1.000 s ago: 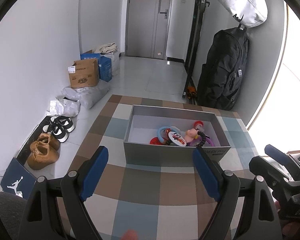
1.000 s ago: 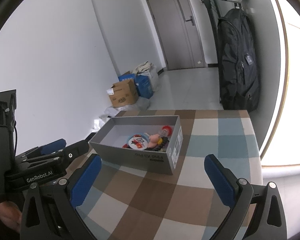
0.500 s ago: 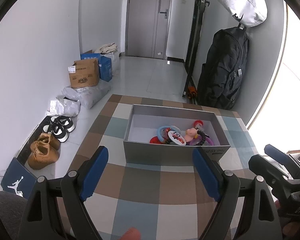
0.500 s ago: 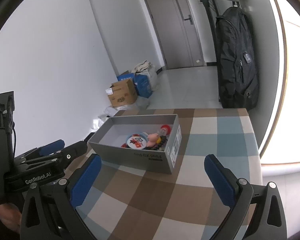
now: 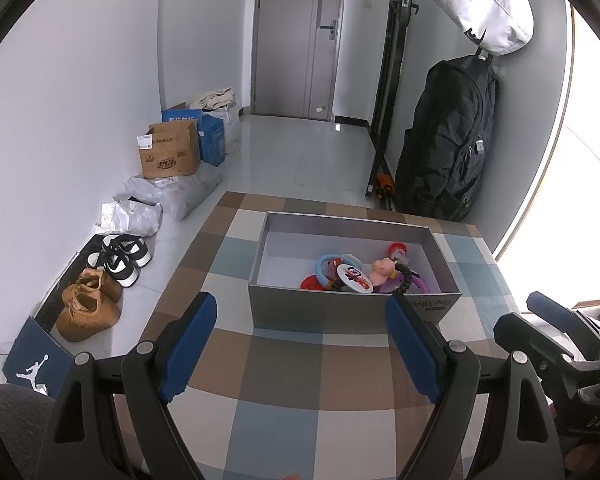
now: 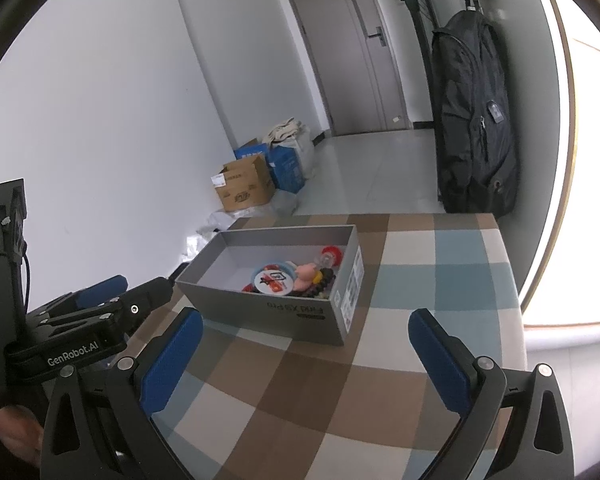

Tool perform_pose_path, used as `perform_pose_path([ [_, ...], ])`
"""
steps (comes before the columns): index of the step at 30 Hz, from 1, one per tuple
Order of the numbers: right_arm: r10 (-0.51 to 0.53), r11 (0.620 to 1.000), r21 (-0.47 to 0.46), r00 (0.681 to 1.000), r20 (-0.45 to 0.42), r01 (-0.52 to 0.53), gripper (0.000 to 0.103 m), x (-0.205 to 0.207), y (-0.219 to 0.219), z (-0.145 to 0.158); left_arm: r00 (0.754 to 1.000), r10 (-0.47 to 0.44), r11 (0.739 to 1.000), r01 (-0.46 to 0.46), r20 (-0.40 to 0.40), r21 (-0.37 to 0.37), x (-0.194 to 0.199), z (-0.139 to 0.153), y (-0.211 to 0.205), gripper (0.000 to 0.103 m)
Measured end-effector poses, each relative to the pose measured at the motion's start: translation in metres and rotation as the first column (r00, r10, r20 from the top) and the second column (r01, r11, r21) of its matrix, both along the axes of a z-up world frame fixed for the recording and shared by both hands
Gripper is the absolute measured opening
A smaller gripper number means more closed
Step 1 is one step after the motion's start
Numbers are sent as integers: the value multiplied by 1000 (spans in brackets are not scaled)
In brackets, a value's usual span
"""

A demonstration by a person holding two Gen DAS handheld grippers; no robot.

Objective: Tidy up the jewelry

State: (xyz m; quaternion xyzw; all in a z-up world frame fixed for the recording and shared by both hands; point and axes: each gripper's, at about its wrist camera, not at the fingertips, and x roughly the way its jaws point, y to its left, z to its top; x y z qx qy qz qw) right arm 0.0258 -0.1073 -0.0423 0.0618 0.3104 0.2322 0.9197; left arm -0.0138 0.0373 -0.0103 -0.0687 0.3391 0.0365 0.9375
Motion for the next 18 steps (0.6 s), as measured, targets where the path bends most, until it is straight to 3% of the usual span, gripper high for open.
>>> perform_pose_path([
  [18,-1,1000,-4,1000,-8,1,103,0,0,-2,1000,16,1000,-16,-2,2,0,-2,3,83],
])
